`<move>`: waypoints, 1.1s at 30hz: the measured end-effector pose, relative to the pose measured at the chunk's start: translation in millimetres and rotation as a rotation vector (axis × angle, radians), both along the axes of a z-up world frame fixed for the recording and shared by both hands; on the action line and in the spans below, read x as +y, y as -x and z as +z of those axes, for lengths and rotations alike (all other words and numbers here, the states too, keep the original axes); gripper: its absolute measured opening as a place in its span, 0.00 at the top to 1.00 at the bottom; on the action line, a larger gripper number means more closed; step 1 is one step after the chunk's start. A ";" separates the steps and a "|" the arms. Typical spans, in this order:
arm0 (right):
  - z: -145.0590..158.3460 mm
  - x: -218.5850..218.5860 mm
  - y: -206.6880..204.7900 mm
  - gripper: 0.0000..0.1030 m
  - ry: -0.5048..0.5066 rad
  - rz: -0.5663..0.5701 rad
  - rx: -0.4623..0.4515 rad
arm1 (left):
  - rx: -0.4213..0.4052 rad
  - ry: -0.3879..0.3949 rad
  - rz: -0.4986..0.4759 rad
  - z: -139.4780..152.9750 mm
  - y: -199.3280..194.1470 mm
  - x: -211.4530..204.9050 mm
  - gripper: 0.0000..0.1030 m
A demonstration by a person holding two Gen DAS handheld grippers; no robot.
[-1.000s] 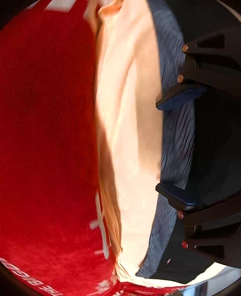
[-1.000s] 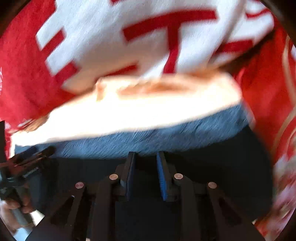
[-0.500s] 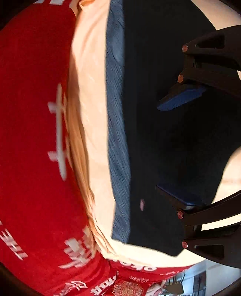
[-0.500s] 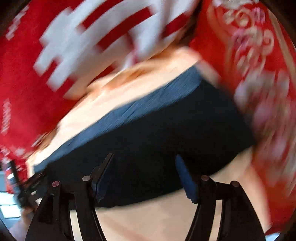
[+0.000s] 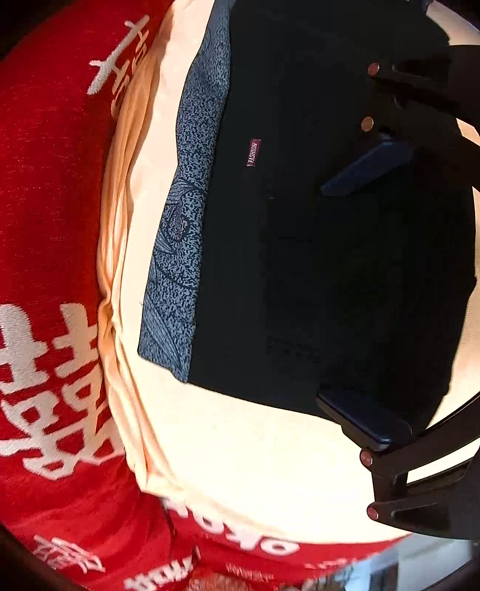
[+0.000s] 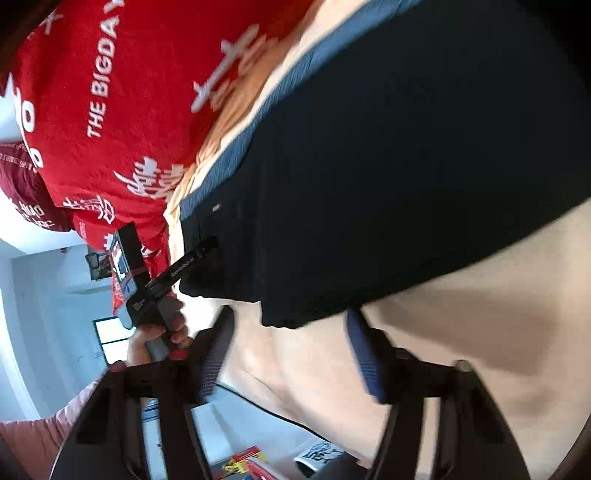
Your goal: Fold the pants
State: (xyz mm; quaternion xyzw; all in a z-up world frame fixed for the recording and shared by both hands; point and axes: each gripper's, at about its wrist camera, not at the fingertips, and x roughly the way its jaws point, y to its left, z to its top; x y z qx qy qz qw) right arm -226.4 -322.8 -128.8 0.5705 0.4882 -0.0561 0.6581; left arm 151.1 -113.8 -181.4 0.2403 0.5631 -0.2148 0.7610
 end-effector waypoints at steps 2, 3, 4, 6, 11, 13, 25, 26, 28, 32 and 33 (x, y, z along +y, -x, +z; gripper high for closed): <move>2.1 -2.1 -8.2 0.53 -0.008 -0.006 0.001 | -0.006 0.013 -0.031 -1.1 -0.9 0.2 0.00; -3.7 -6.6 -7.5 0.54 -0.017 -0.018 0.004 | -0.008 0.016 -0.047 -1.7 -2.0 0.3 0.00; -5.2 -7.7 -8.2 0.55 -0.022 -0.029 0.005 | -0.002 0.019 -0.054 -1.7 -3.1 0.3 0.00; -4.1 -6.0 -14.9 0.58 -0.031 -0.052 0.007 | 0.018 0.024 -0.058 -1.3 -6.5 0.9 0.00; 8.0 -6.4 -33.9 0.90 0.019 -0.072 0.038 | 0.028 0.037 -0.096 0.3 -8.5 2.4 0.00; 23.0 3.8 -35.9 0.91 0.103 -0.036 0.045 | 0.036 0.050 -0.096 -4.2 -17.4 9.4 0.00; 52.7 -17.6 7.8 0.73 0.293 0.005 0.199 | 0.048 0.105 -0.254 56.1 53.7 -43.0 0.00; 60.5 -27.6 9.5 0.69 0.347 0.013 0.213 | 0.059 0.127 -0.274 56.4 66.7 -56.3 0.00; 69.4 -51.2 6.4 0.66 0.432 0.015 0.220 | 0.107 0.152 -0.298 47.4 93.8 -87.6 0.00; 49.0 -86.5 -3.1 0.64 0.494 0.036 0.279 | 0.111 0.048 -0.340 6.5 132.9 -128.5 0.00; 39.2 -90.5 -1.4 0.64 0.473 0.034 0.278 | 0.114 0.067 -0.315 3.3 132.8 -127.7 0.00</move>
